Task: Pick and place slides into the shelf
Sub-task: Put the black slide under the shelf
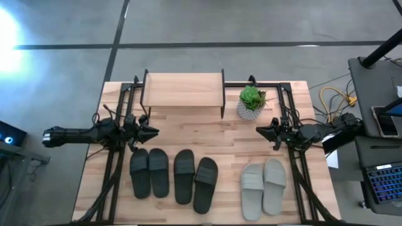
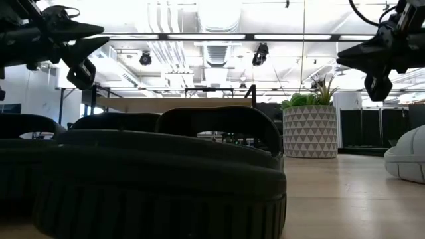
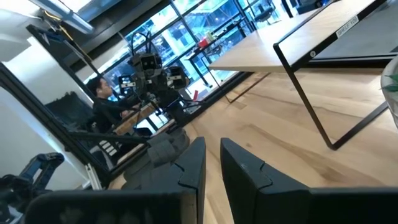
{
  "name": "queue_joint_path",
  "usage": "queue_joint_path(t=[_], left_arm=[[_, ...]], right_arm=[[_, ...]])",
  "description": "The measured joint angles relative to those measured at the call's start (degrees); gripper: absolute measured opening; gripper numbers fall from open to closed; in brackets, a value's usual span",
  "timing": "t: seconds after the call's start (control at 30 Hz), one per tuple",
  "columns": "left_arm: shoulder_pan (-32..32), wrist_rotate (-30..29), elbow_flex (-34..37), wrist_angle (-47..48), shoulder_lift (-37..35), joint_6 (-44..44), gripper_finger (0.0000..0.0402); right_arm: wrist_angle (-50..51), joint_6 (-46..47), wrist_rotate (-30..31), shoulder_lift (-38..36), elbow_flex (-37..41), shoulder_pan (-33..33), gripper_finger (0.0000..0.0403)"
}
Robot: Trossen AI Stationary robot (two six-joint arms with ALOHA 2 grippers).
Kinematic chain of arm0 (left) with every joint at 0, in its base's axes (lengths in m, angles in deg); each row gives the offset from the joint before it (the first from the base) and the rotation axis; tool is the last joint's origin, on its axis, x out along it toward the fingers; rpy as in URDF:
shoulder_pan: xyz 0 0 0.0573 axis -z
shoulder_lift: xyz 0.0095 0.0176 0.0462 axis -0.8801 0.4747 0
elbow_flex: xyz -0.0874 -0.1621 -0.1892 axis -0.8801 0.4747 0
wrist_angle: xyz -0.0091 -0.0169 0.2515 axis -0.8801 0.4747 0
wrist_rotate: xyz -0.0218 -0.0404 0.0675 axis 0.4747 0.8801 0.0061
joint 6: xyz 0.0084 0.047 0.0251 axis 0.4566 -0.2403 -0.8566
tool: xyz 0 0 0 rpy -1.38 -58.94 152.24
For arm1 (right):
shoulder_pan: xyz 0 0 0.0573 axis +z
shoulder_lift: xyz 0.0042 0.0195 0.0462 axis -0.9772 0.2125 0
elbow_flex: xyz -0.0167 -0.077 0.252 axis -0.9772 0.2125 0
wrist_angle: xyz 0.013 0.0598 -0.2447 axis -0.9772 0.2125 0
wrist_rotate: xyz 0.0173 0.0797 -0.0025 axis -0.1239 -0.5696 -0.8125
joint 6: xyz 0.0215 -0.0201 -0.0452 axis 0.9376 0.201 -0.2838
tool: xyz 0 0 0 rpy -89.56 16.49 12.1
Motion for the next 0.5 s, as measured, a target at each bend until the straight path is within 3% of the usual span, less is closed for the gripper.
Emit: queue_joint_path(t=[0.23, 0.5], left_arm=[[0.0, 0.0, 0.0, 0.0, 0.0, 0.0, 0.0067], [0.0, 0.0, 0.0, -0.1, 0.0, 0.3, 0.0067]], right_arm=[[-7.2, 17.1, -3.5, 0.1, 0.0, 0.0, 0.0043], [-25.0, 11.8, -4.7, 3.9, 0.0, 0.0, 0.0043]])
